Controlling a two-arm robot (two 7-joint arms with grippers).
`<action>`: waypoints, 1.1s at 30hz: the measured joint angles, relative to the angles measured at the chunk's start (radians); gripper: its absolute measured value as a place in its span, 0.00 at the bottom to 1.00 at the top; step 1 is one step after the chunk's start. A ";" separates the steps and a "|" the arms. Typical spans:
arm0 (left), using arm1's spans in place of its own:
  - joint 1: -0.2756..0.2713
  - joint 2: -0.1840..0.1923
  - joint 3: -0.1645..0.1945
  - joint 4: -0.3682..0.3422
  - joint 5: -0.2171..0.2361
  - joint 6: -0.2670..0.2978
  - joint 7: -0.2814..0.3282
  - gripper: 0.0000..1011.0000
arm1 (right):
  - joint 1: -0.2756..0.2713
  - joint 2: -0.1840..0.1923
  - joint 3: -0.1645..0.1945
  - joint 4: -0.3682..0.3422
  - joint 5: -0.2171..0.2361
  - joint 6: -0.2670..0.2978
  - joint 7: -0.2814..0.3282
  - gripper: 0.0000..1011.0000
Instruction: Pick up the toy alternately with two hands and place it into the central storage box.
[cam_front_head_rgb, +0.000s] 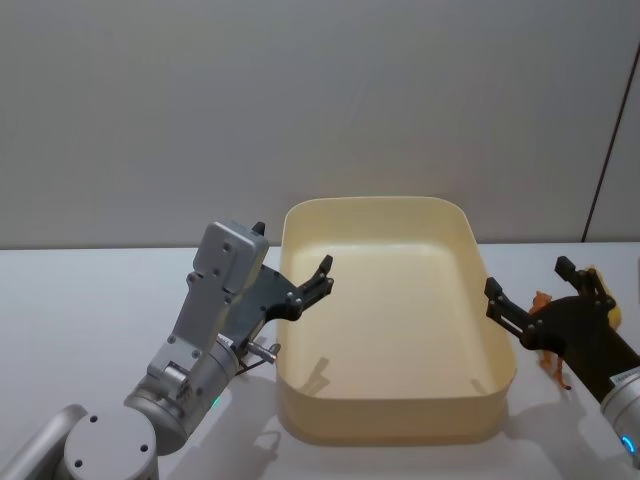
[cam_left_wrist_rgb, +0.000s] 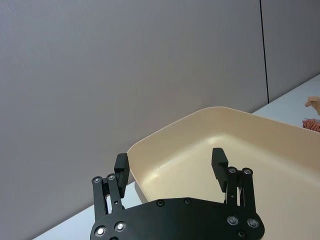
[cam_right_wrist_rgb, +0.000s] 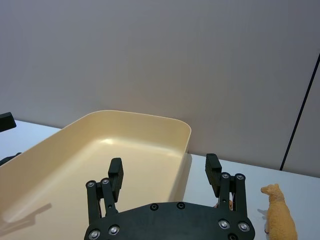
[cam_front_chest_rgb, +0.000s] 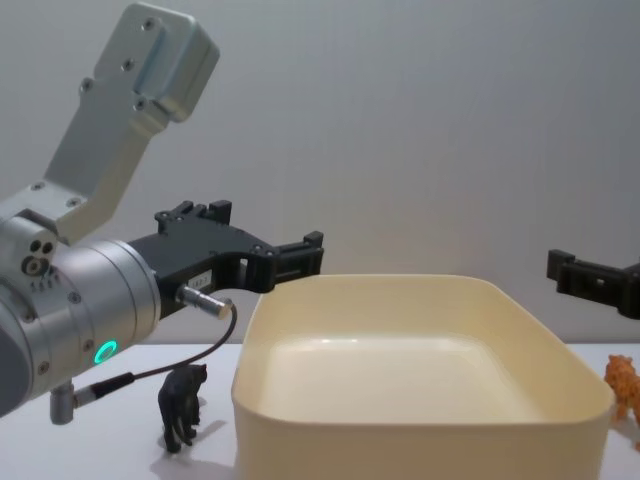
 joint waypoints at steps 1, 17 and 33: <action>0.000 0.000 0.000 0.000 0.000 0.000 0.000 0.99 | 0.000 0.000 0.000 0.000 0.000 0.000 0.000 0.99; 0.000 0.000 0.000 0.000 0.000 0.000 0.000 0.99 | 0.000 0.000 0.000 0.000 0.000 0.000 0.000 0.99; 0.000 0.000 0.000 0.000 0.000 0.000 0.000 0.99 | -0.002 0.003 0.003 0.000 0.001 -0.001 0.000 0.99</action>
